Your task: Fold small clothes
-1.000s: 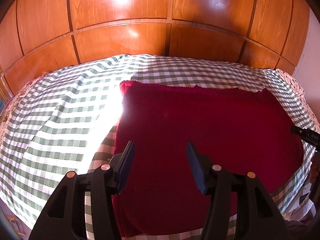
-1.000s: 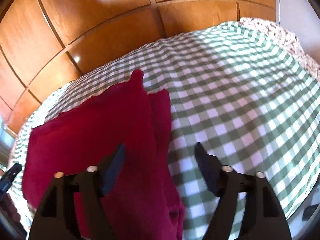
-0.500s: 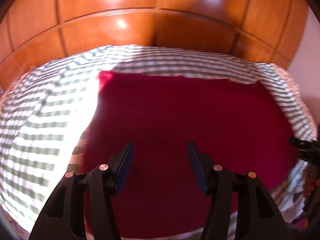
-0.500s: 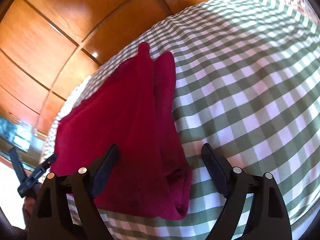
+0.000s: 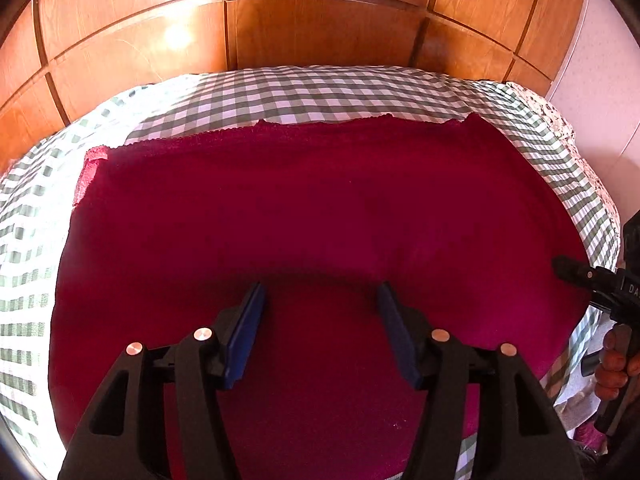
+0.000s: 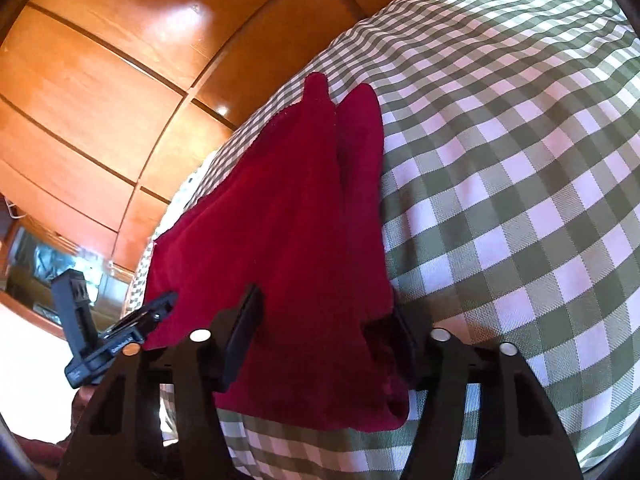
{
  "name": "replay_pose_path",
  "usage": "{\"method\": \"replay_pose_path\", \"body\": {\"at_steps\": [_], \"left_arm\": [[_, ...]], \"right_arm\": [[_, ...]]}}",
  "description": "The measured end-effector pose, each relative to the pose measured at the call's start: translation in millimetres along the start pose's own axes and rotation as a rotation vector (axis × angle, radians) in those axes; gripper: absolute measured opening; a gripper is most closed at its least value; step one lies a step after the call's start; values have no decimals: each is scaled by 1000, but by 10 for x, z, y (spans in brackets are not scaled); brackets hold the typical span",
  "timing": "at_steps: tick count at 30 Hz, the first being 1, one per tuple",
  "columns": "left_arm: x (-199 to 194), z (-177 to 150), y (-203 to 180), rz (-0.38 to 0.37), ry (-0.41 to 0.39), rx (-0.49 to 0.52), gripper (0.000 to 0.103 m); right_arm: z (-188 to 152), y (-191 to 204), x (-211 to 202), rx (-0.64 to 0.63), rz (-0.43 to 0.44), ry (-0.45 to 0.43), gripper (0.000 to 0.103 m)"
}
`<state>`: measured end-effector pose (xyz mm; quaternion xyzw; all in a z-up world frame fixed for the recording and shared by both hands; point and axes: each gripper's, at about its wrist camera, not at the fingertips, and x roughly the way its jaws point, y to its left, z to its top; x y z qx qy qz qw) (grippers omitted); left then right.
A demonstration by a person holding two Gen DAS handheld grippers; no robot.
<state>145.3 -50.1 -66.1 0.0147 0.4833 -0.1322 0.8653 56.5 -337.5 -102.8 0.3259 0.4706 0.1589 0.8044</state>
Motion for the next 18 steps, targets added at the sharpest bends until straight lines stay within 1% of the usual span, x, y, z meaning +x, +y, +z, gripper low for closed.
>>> {"method": "replay_pose_path", "body": {"at_steps": [2,3,5,7,10,12,15,18], "left_arm": [[12,-6,-10,2,-4,0,59],[12,-10,0,1,-6,1,59],[33,-10,12,-5,-8,-2,59],[26,2,43,-19,-5,-13,58],[-21,23,140,-69,-8,-52,56],[-95,26,249,-104,-12,-89,50],[-216,1,432,-140,-27,-143,47],[-392,-90,758,-164,-49,-207,46]], "right_arm": [[-11,3,4,3,14,5,47],[-14,14,9,2,16,8,45],[-29,48,-3,-3,20,14,38],[-17,116,-8,-14,19,17,35],[10,262,-65,-46,30,11,33],[47,441,-117,-80,43,1,32],[87,766,-183,-149,81,-10,31],[117,1168,-190,-232,121,-11,31]]}}
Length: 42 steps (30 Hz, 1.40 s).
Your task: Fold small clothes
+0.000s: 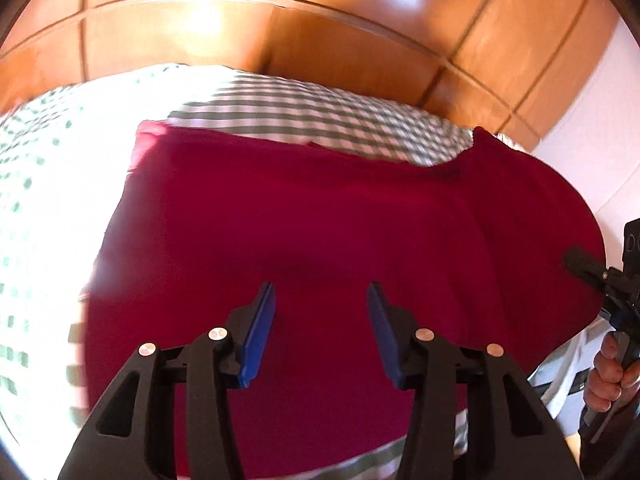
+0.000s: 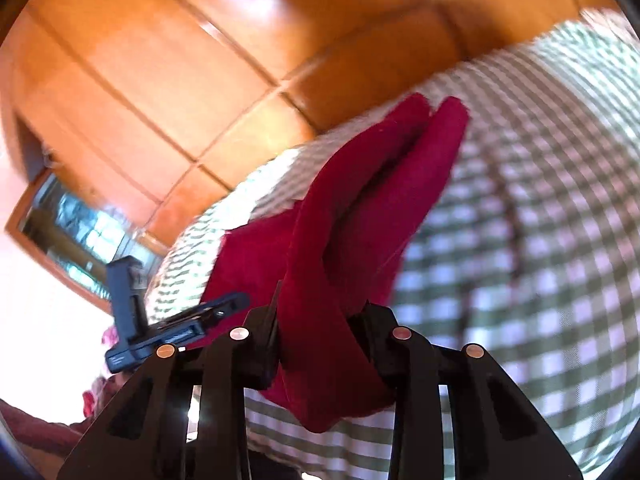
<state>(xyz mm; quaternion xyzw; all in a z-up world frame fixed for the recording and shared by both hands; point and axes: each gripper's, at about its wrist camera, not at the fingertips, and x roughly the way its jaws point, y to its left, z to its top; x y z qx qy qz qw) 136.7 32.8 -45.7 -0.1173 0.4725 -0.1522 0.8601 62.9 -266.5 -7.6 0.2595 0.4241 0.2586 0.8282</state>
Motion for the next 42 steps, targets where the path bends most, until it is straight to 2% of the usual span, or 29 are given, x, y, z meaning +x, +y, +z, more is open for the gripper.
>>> {"method": "replay_pose_path", "body": {"at_steps": [6,10,15,19,22,26,30,31,32,34,37,42], "left_arm": [[-324,-67,655,-29,-56,-117,45],[-466,-143,1025,-59,-81,-224,44],[-582,-201,1194,-77,-110,-262,44],[-615,-208,1255,-133,-115,-286,45],[-620,-171,1310,-212,-112,-311,51],[-512,-8,1238,-306,-90,-322,71],[-327,140,1158,-333,-37,-323,73],[-285,175,1155,-324,-24,-326,73],[-242,195,1151,-319,-8,-327,73],[-194,225,1146,-303,11,-328,73],[-198,238,1106,-278,24,-311,72],[-212,237,1041,-240,50,-274,62]], "right_arm": [[146,676,248,-118,85,30,30],[143,1170,695,-200,122,105,29],[-76,1581,1343,-297,101,239,29],[-294,1769,1661,-382,59,308,29],[-523,1919,1739,-482,15,332,29],[-686,2007,1748,-637,-57,310,29],[-764,2056,1726,-752,-79,257,37],[-778,2065,1705,-763,-65,249,40],[-812,2080,1689,-763,-46,250,50],[-787,2061,1566,-741,31,250,63],[-712,1947,1379,-674,92,248,63],[-459,1376,878,-453,147,228,63]]}}
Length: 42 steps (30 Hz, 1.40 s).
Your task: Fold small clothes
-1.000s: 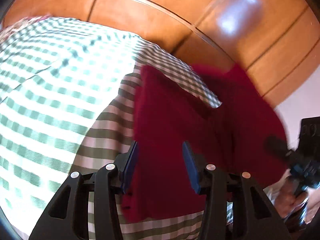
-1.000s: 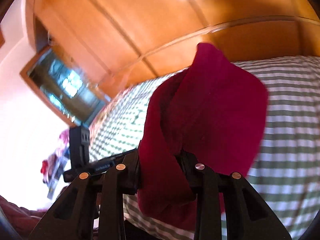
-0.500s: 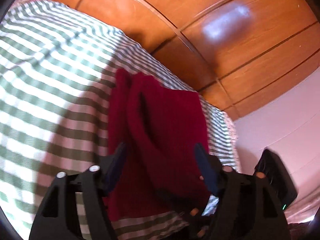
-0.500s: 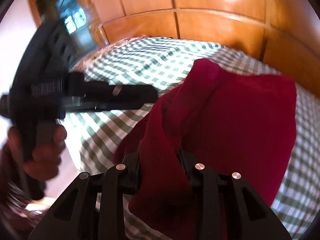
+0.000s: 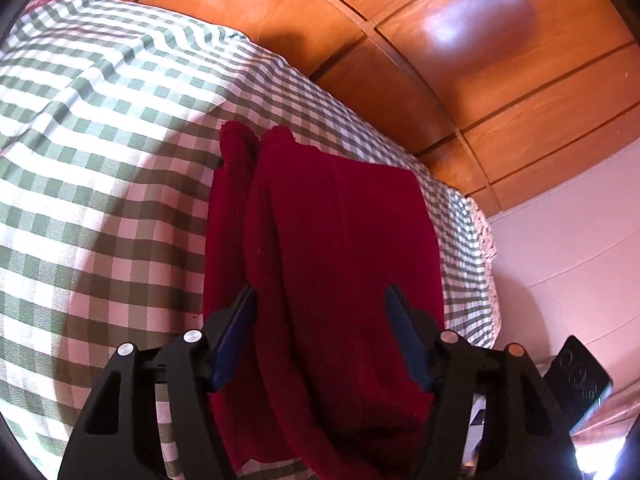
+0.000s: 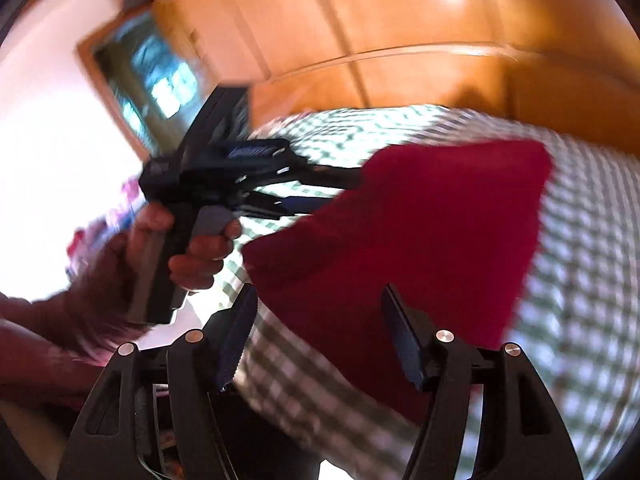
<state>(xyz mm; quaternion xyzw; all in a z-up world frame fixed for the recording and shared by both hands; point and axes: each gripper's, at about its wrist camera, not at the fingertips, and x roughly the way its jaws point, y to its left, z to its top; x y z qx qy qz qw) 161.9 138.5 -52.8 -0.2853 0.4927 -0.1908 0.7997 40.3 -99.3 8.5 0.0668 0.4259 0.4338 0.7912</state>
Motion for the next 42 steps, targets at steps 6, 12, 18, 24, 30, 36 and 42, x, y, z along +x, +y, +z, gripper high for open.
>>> {"method": "replay_pose_path", "body": {"at_steps": [6,12,18,24,30,36,42], "left_arm": [[46,11,-171,90,16,66,25],[-283,28,-355,144,-77,170,13],[-67,-105,-71,346,-35,170,16],[-26,-227,-42,402,-90,156,40],[-260,-256,-180,399,-179,157,64],[-234,-379,-328,450,-185,246,65],[-95,-418,-185,512,-158,245,67]], "right_arm": [[-291,-448,-376,121,-118,-15,56],[-260,-212,-54,26,-110,25,51],[-233,208,564,-114,-110,142,51],[-323,246,851,-166,-176,196,51],[-33,87,393,-90,-77,119,51],[483,-294,212,2,-225,-9,51],[895,-599,536,46,-291,7,51]]}}
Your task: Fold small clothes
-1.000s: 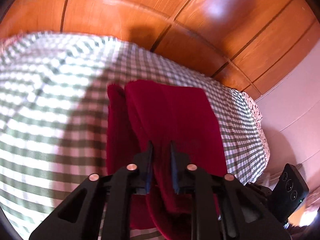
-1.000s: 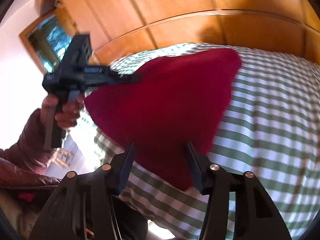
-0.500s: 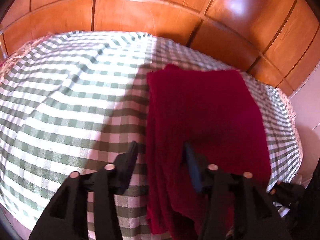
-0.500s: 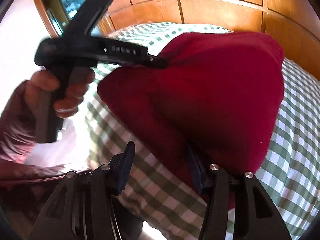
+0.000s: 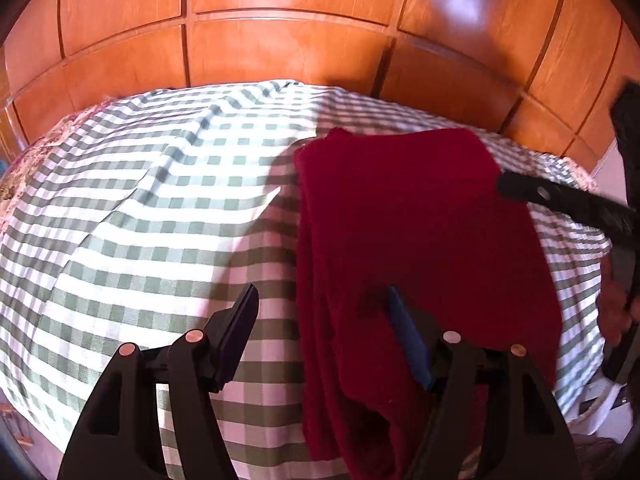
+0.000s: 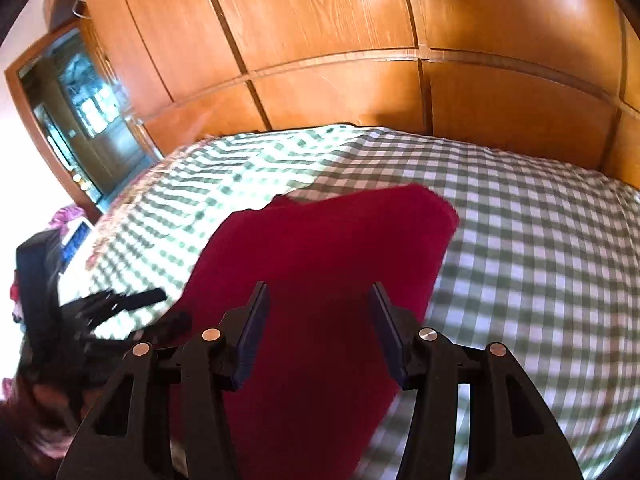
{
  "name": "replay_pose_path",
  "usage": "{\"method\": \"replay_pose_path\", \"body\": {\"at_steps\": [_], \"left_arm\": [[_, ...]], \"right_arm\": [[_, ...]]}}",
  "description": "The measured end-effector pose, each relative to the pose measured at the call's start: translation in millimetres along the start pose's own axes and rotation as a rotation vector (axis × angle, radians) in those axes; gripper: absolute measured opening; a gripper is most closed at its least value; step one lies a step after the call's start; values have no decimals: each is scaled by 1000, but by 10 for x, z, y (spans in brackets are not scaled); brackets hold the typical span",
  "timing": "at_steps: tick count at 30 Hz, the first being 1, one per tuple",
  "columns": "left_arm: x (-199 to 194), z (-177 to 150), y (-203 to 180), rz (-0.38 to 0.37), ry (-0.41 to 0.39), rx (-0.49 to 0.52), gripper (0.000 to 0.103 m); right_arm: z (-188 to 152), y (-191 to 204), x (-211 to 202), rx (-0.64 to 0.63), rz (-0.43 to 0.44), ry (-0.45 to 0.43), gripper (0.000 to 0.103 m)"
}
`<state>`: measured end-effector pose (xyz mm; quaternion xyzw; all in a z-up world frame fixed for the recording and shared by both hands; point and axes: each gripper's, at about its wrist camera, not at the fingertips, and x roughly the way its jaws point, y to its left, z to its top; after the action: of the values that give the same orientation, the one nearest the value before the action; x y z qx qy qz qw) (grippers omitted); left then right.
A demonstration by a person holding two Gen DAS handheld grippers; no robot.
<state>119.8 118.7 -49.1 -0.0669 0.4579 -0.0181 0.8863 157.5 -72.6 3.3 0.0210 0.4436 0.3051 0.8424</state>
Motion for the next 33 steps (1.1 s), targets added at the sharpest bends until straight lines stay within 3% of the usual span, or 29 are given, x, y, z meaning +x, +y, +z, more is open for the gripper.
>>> {"method": "replay_pose_path", "body": {"at_steps": [3,8,13,19,24,29,33], "left_arm": [[47,-43,31,1,-1,-11,67],[76,-87,59,6,-7,-24,67],[50,-140,61,-16,-16,-37,67],[31,-203,50,-22,-22,-42,67],[43,-235,73,-38,-23,-60,67],[69,-278,123,-69,-22,-82,67],[121,-328,258,-146,-13,-136,68]], "right_arm": [[118,-49,350,0,-64,61,51],[77,-54,896,-28,-153,171,60],[56,-90,888,-22,-146,146,64],[33,-137,576,42,-92,49,79],[-73,-287,208,154,-6,-23,84],[-339,-479,33,274,124,-2,87],[-629,-596,27,365,232,46,89]]}}
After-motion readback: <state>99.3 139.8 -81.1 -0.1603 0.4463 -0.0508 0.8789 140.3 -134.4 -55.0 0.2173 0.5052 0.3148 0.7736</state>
